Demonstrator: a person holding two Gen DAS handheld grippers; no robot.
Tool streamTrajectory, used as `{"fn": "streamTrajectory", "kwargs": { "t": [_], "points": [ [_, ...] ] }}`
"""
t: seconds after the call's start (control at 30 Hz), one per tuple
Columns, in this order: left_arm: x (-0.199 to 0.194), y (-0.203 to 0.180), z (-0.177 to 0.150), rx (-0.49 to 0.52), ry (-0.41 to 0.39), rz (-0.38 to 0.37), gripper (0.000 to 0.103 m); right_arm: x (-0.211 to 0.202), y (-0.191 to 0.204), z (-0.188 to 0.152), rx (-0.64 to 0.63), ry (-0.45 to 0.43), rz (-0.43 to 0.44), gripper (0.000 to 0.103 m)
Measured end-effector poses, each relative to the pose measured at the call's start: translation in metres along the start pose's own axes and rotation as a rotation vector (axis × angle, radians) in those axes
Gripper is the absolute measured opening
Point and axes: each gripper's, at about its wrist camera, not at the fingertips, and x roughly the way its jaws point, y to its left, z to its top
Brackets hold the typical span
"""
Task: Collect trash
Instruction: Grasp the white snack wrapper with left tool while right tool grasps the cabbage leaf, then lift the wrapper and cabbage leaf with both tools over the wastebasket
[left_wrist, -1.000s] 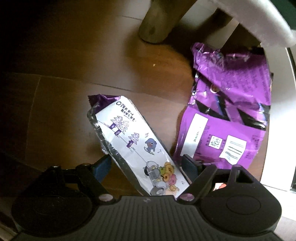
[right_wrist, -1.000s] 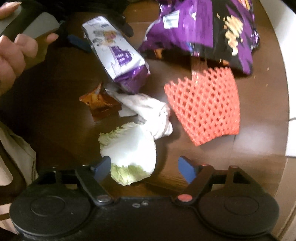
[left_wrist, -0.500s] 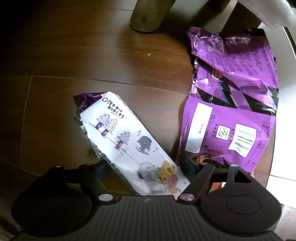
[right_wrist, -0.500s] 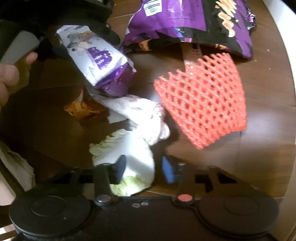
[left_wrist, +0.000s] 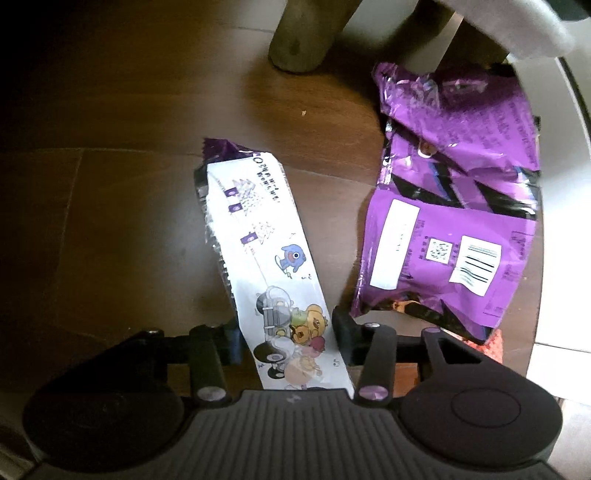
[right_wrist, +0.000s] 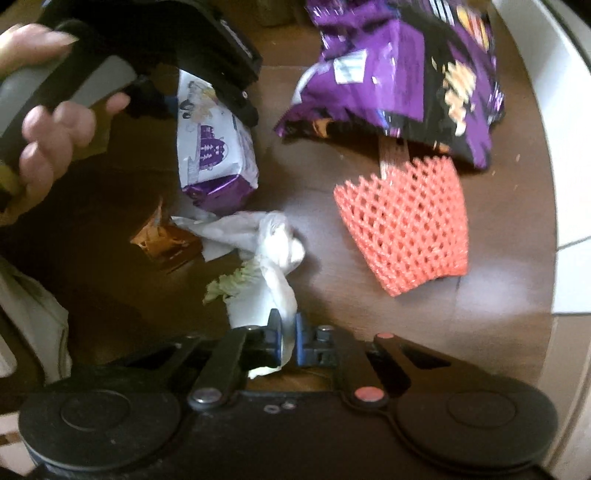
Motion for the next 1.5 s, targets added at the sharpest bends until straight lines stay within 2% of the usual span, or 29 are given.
{"fn": "streamTrajectory", "kwargs": {
  "t": [0.17,0.37,0.53,0.67,0.93,1.07,1.13,1.33,1.5],
  "points": [
    [-0.026,0.001,-0.008,0.01,-0.051,-0.004,0.044,-0.028,-0.005,-0.008,-0.014,-0.063,-0.081,0.006],
    [-0.075,-0.003,-0.016,0.004,-0.122,-0.037,0.042,-0.071,-0.027,-0.006,0.081,-0.171,-0.167,0.006],
    [-0.124,-0.012,-0.015,0.016,-0.199,-0.04,0.042,-0.127,-0.04,0.009,0.158,-0.316,-0.18,0.006],
    [-0.174,-0.022,-0.013,0.027,-0.282,-0.074,0.042,-0.176,-0.043,0.027,0.164,-0.449,-0.178,0.006],
    [-0.276,-0.052,-0.003,0.093,-0.47,-0.133,0.042,-0.274,-0.053,0.071,0.208,-0.758,-0.182,0.006],
    [-0.335,-0.066,0.011,0.128,-0.59,-0.163,0.042,-0.317,-0.053,0.102,0.189,-0.883,-0.18,0.006],
    [-0.36,-0.072,0.022,0.143,-0.622,-0.186,0.042,-0.336,-0.051,0.119,0.178,-0.939,-0.186,0.006],
    [-0.423,-0.093,0.057,0.177,-0.716,-0.26,0.04,-0.368,-0.045,0.169,0.136,-1.047,-0.2,0.006],
    [-0.448,-0.121,0.093,0.217,-0.809,-0.197,0.04,-0.378,-0.04,0.207,0.088,-1.069,-0.247,0.006]
  ]
}}
